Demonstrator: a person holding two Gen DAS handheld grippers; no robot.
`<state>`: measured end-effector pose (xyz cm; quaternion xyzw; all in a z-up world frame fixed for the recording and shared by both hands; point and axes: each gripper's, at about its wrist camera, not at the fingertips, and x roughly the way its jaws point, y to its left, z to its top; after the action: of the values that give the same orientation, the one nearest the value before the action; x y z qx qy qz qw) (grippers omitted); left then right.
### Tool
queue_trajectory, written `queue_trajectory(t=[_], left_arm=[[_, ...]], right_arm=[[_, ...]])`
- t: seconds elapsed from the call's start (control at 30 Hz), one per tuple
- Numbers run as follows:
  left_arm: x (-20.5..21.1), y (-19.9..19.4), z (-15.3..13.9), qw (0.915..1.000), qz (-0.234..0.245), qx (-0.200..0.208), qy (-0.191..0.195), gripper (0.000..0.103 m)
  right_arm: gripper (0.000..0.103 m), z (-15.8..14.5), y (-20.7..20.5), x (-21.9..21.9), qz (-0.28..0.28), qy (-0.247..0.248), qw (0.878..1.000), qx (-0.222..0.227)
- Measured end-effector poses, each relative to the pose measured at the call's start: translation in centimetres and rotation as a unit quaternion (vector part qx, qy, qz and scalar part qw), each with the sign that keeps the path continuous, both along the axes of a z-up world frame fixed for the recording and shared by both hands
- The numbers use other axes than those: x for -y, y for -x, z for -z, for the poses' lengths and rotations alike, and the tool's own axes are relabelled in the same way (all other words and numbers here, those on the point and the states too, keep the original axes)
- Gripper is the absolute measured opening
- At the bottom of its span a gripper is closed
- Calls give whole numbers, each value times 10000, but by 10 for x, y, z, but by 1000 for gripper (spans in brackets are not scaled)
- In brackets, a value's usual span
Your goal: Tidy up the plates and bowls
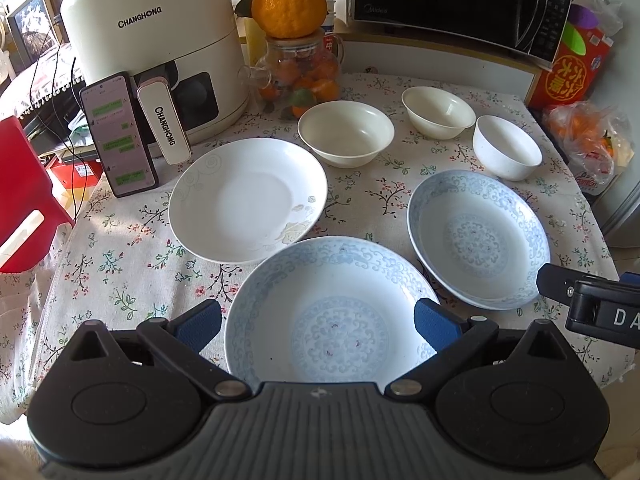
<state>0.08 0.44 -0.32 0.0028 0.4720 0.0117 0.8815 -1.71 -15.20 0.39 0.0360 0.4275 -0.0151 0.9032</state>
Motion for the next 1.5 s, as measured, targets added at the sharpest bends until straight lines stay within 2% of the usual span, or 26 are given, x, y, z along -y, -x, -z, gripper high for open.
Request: queue_trajectory(t=[1.3, 1.5], left_arm=[[1, 2, -1, 10000, 42, 37, 10, 103], [3, -6, 1, 9996, 213, 161, -49, 103]], right_arm=[[99, 2, -1, 0, 4, -30, 10000, -54], [99, 9, -15, 14, 79, -346, 9991, -238]])
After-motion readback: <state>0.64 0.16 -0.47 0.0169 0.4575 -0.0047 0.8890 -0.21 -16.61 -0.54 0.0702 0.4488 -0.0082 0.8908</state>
